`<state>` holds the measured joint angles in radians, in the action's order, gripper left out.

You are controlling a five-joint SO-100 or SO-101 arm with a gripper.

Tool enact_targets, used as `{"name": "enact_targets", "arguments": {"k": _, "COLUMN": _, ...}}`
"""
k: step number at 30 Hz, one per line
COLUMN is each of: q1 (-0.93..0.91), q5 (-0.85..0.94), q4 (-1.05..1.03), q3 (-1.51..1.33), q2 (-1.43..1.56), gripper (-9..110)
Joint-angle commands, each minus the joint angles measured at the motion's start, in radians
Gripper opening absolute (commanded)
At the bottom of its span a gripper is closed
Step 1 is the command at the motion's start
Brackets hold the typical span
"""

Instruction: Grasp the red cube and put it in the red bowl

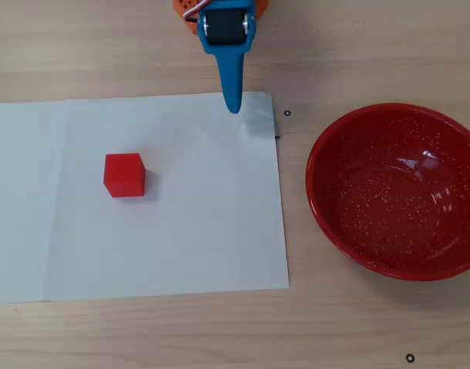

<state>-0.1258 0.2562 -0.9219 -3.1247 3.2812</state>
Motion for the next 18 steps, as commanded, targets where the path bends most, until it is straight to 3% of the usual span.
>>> {"name": "enact_targets", "arguments": {"k": 1, "q1": 0.008, "q5": -0.014, "q4": 0.003, "q3": -0.015, "q2": 0.011, "gripper": 0}}
{"name": "enact_targets", "arguments": {"k": 18, "q1": 0.012, "q5": -0.006, "q4": 0.003, "q3": -0.015, "q2": 0.011, "gripper": 0}}
